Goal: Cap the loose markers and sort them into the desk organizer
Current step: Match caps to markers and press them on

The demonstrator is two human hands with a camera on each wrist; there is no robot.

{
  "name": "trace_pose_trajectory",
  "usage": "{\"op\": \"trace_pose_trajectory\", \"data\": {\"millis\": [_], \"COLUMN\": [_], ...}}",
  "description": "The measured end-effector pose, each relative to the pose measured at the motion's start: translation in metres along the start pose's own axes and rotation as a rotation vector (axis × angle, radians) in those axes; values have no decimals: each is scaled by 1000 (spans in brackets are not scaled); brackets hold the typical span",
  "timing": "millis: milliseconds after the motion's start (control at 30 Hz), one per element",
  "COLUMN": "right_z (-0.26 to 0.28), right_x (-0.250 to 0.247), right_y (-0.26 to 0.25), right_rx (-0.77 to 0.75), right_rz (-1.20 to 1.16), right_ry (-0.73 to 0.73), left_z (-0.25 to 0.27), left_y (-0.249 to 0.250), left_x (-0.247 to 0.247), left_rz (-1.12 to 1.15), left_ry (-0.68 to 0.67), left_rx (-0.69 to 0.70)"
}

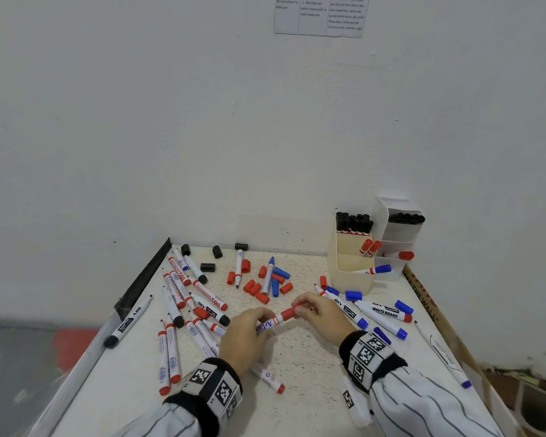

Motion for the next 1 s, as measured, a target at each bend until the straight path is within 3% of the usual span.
{"op": "trace_pose_trajectory", "data": {"millis": [167,367,533,833,1000], "right_z": [-1,-2,-4,-6,-7], "right_x": [-3,-1,4,10,10], "right_y": [5,9,10,4,2], "right_rx": [60,101,147,20,-7], "right_rz": [61,115,64,95,81], "right_ry": [3,29,48,22,33], "left_z": [-1,1,0,3,2], "left_y": [6,4,5,-11,-14], "left_x": [8,13,16,25,23], "left_rz": [-56,-16,28,274,325], "left_ry": [-36,-74,-85,-196,-165], "left_rx": [63,44,72,-174,-184]}}
Point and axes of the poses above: each hand's wrist, its own z-axis away from the middle knuckle, its own x-axis out of the palm, y = z × x, the point moved 8 cm from there along -z, towards the middle knuckle, and after that the axes turned 5 degrees about -x, right-handed, at the moved point
